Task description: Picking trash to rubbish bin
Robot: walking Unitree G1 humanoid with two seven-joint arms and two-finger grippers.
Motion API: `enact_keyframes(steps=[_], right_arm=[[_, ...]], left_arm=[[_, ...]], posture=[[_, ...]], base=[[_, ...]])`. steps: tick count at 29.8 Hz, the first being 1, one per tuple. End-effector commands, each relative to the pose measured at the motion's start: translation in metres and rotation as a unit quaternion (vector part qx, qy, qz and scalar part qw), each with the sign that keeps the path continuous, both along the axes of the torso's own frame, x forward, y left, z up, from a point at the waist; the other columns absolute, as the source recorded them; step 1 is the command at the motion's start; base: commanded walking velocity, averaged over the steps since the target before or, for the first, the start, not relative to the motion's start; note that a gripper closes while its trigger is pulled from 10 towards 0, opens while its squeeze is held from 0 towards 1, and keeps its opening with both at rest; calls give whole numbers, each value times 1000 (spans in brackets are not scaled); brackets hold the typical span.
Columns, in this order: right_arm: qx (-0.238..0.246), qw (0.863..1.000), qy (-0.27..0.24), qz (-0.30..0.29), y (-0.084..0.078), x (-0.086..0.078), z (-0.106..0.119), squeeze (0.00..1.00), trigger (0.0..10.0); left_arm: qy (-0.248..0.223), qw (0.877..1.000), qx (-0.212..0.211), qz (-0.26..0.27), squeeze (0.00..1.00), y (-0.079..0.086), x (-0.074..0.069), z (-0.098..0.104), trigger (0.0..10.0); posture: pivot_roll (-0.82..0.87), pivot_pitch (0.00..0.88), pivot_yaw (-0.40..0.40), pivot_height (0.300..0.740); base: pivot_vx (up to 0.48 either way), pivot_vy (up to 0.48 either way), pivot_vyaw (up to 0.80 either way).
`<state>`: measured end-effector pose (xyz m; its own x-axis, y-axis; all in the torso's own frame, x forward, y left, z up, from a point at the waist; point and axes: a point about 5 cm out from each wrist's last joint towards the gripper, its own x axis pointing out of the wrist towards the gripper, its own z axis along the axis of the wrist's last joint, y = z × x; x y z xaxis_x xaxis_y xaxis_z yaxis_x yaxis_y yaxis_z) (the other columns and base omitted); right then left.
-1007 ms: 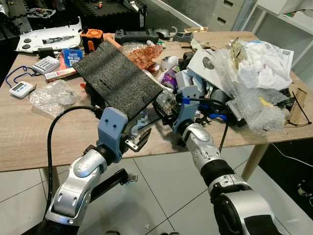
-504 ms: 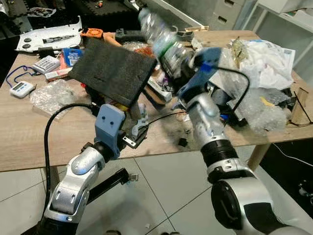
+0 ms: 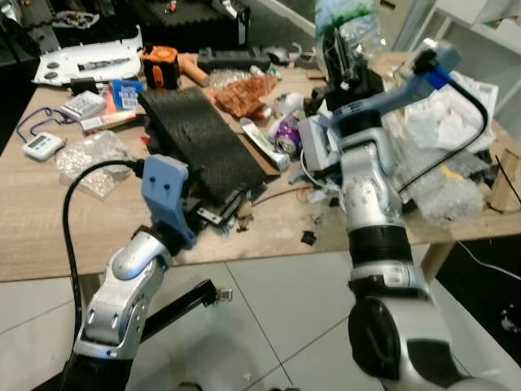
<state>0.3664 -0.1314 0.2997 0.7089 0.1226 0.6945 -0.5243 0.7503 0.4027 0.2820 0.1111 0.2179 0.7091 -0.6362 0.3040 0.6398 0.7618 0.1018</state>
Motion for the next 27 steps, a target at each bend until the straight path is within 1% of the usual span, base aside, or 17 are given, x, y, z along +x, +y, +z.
enact_keyframes(steps=[1,2,4,5,9,13,14,16,17,18,20,21,23,26,27], right_arm=[[10,1000,15,18,2,-9,-11,0,0],[13,999,25,28,3,-14,-18,0,0],[10,999,33,41,5,-21,-26,0,0],[10,999,33,41,5,-21,-26,0,0],[11,997,37,67,9,-32,-27,0,0],[18,996,37,78,11,-38,-25,0,0],[18,996,38,79,11,-39,-24,0,0],[15,995,32,89,12,-43,-21,0,0],[15,995,32,89,12,-43,-21,0,0],[5,995,26,99,15,-45,-17,0,0],[-4,995,24,102,16,-46,-16,0,0],[-5,994,25,104,17,-47,-15,0,0],[-5,994,25,105,17,-48,-15,0,0],[-18,996,45,70,15,-45,-18,0,0],[-26,997,59,44,12,-42,-20,0,353]], left_arm=[[0,997,-17,-75,0,-19,-13,6,10000],[-4,994,-36,-101,0,-26,-17,13,10000],[-12,990,-72,-121,0,-35,-19,26,10000],[-12,990,-72,-121,0,-35,-19,26,10000],[-23,984,-121,-129,0,-38,-14,42,10000],[-32,980,-139,-136,0,-37,-9,50,10000],[-33,980,-141,-138,0,-36,-9,52,10000],[-36,982,-123,-142,0,-36,-8,53,10000],[-36,982,-123,-142,0,-36,-8,53,10000],[-33,986,-88,-141,0,-37,-6,50,10000],[-35,988,-65,-132,0,-35,-5,45,10000],[-35,991,-69,-111,0,-31,-2,43,10000],[-33,992,-75,-101,0,-29,0,43,10000],[-37,995,-81,-45,0,-20,9,44,10000],[-29,997,-73,-11,0,-16,14,41,10000]], posture=[[42,155,-20,740],[41,155,-21,740],[40,148,-19,740],[40,148,-19,740],[24,138,-15,740],[22,139,-17,740],[22,139,-17,740],[25,131,-16,740],[25,131,-16,740],[23,129,-15,740],[26,134,-19,740],[27,127,-19,740],[27,127,-19,740],[26,133,-18,740],[25,138,-19,740]], base=[[0,0,0],[0,0,0],[0,0,0],[0,0,0],[0,0,0],[0,0,0],[0,0,0],[0,0,0],[0,0,0],[0,0,0],[0,0,0],[0,0,0],[0,0,0],[0,0,0],[0,0,0]])
